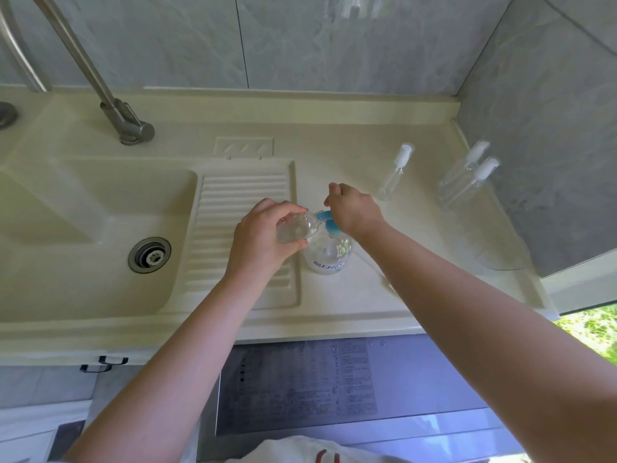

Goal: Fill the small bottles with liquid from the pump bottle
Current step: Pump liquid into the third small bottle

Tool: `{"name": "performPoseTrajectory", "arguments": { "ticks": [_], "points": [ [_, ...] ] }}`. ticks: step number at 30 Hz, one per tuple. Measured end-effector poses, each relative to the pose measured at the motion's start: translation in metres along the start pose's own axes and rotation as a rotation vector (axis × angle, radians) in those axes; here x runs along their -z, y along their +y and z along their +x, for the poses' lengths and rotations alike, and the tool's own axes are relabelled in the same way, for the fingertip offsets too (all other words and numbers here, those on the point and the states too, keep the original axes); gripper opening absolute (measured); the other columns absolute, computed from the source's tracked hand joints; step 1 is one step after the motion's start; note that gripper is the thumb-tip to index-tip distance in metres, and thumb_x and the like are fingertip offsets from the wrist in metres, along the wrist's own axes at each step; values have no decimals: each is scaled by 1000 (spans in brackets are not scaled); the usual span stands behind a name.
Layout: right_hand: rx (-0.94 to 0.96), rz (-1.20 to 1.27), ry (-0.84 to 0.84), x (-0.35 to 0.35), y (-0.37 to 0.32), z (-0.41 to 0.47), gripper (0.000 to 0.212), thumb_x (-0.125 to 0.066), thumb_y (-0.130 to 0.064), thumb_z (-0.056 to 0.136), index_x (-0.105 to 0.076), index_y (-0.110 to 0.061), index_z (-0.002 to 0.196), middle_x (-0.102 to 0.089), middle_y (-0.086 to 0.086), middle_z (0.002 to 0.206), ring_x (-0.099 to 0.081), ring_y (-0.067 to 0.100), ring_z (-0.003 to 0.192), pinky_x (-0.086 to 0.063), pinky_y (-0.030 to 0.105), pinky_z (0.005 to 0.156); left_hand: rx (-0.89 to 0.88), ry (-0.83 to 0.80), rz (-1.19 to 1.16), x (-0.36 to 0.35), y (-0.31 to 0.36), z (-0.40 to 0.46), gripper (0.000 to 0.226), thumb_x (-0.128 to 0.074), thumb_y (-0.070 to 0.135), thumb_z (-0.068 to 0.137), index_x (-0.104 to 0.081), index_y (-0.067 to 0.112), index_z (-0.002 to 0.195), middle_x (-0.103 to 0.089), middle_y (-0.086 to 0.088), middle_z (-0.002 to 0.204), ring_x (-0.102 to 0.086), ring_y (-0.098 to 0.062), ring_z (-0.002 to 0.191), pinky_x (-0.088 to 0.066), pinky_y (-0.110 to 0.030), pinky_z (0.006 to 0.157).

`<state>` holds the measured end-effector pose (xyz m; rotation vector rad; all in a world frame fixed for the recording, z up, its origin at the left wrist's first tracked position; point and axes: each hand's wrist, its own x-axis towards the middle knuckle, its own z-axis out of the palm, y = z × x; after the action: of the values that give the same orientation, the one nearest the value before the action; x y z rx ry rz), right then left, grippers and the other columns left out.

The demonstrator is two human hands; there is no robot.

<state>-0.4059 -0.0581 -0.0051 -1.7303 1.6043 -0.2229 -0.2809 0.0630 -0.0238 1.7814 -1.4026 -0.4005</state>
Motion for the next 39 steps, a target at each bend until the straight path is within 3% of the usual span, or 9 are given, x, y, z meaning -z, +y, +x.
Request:
{"name": "performPoseTrajectory", "arguments": {
  "ticks": [4, 8, 14, 18, 24, 30, 33, 36, 39],
  "points": [
    [-46, 15, -141, 12, -6, -1, 44, -30, -35, 99, -64, -13, 116, -62, 9, 113, -58, 31, 106, -46, 42, 99, 13, -2, 8, 4, 3, 1, 53, -91, 18, 57, -71, 32, 104, -60, 9, 94, -61, -11, 85, -53, -37, 87],
    [-29, 22, -97, 9, -6, -3, 35, -38, -21, 96, -61, -12, 121, -58, 6, 116, -57, 31, 102, -50, 40, 85, 11, -2, 11, 3, 3, 2, 54, -91, 20, 56, -70, 33, 103, -59, 9, 93, -62, -12, 84, -53, -40, 85],
    [1, 50, 36, 2, -6, -7, 35, -28, -23, 93, -60, -21, 109, -66, 7, 109, -60, 36, 98, -51, 42, 90, -1, -13, 30, 1, 0, 0, 54, -91, 23, 56, -69, 36, 104, -59, 10, 93, -62, -10, 86, -54, -42, 83],
    [12, -23, -29, 5, -7, -8, 37, -29, -26, 97, -61, -18, 114, -63, 9, 117, -57, 33, 100, -48, 39, 86, 12, -13, 27, 2, 1, -1, 53, -91, 23, 56, -70, 34, 104, -59, 10, 93, -62, -11, 85, -54, -41, 83],
    [25, -67, -137, 15, -9, -9, 36, -35, -14, 98, -58, -5, 123, -56, 15, 127, -53, 38, 115, -46, 47, 101, 10, -2, 28, 6, 5, 0, 53, -91, 23, 57, -70, 34, 104, -58, 9, 92, -61, -12, 83, -53, -41, 83],
    [10, -13, 95, 0, -2, -15, 40, -25, -33, 99, -61, -20, 109, -64, 9, 107, -57, 36, 98, -48, 39, 88, 15, -12, 35, 3, 3, -1, 52, -91, 23, 56, -70, 35, 103, -59, 9, 93, -61, -10, 83, -53, -43, 83],
    [41, 95, 55, 5, 3, -16, 41, -28, -43, 99, -64, -22, 99, -65, 2, 102, -58, 30, 98, -47, 39, 92, 26, -17, 34, 5, 5, -2, 52, -91, 22, 57, -70, 34, 104, -59, 9, 93, -59, -10, 83, -52, -42, 84],
    [69, 351, -30, 16, 7, -21, 38, -41, -48, 99, -68, -24, 85, -61, -3, 87, -55, 21, 77, -45, 31, 73, 26, -11, 28, 7, 7, -2, 53, -91, 22, 58, -71, 33, 105, -58, 9, 93, -59, -11, 83, -52, -41, 85],
    [117, 478, -125, 28, 15, -35, 36, -52, -46, 96, -72, -16, 95, -63, 0, 91, -47, 16, 63, -41, 26, 64, 23, -3, 22, 8, 7, -2, 53, -91, 23, 56, -71, 34, 104, -59, 9, 92, -60, -12, 82, -52, -42, 84]
  ]
}}
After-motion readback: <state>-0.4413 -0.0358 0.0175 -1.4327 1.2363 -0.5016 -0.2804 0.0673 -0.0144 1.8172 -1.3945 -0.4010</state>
